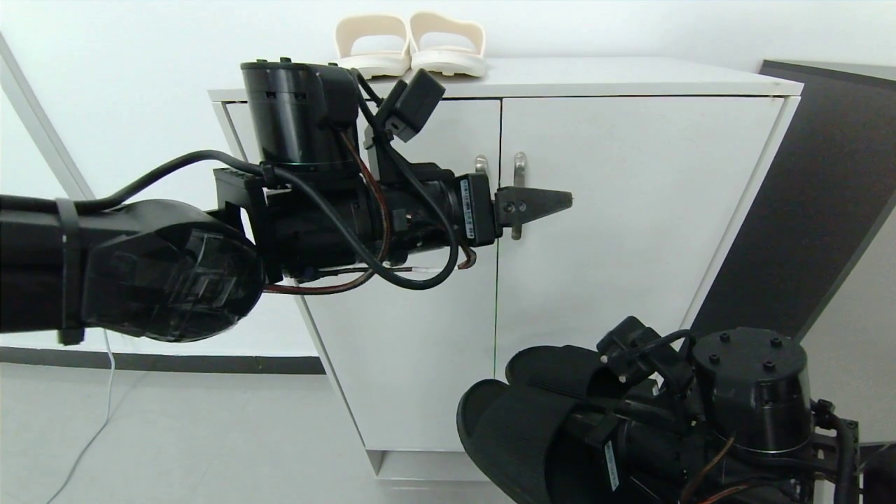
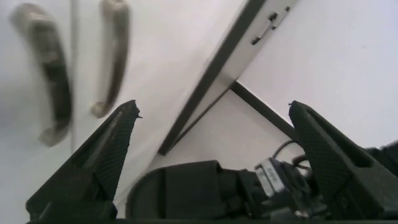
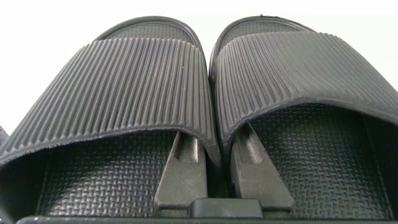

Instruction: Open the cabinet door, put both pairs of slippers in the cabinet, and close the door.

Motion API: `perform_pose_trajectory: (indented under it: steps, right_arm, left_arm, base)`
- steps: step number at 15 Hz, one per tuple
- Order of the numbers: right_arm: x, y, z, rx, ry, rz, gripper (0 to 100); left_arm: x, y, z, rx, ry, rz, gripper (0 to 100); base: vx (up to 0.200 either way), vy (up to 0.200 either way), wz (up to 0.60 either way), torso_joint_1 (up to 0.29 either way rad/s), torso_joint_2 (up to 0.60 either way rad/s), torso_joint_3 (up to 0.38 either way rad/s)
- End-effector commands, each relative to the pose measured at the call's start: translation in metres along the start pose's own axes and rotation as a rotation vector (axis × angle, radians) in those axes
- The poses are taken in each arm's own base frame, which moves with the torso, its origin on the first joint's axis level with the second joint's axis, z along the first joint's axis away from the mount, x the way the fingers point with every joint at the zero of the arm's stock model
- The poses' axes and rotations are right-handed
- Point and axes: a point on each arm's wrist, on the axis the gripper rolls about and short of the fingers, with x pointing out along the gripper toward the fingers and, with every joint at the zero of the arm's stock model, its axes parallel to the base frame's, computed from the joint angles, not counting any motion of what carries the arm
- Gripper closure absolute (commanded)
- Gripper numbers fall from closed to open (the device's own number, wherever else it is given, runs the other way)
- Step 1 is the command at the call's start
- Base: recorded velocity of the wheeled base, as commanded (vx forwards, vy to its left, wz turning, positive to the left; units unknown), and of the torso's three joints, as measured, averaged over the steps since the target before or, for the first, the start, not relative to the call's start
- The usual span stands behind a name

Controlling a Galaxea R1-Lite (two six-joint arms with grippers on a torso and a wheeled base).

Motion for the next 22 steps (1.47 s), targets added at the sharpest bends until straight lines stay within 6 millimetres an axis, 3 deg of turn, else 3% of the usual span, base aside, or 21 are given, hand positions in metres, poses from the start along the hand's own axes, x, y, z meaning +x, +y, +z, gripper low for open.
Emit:
perform_pose_trajectory:
  steps: [1,9,15,16,22]
  right_arm:
    - [0.001,0.000,0.000,0.000,0.003,-0.001,100]
    - [0.001,0.000,0.000,0.000,0.002,-0.003,100]
    - [0.001,0.000,-0.001,0.000,0.004,-0.003,100]
    - [0.001,0.000,-0.001,0.000,0.004,-0.001,100]
    - [-0.001,0.000,-0.004,-0.003,0.014,0.010,100]
  left_arm:
    - [0.004,0.004,0.000,-0.001,-0.004,0.023,0]
    - [0.029,0.031,-0.003,-0.008,-0.007,0.068,0]
    - [0.036,0.034,-0.006,-0.011,0.002,0.061,0]
    - [0.036,0.034,-0.006,-0.011,0.002,0.060,100]
    - [0.034,0.031,-0.005,-0.013,0.000,0.051,100]
  base:
    - [0.000,0.000,0.00,0.000,0.00,0.000]
    - [0.000,0.000,0.00,0.000,0.00,0.000]
    - [0.000,0.000,0.00,0.000,0.00,0.000]
    - [0.000,0.000,0.00,0.000,0.00,0.000]
    - [0.000,0.000,0.00,0.000,0.00,0.000]
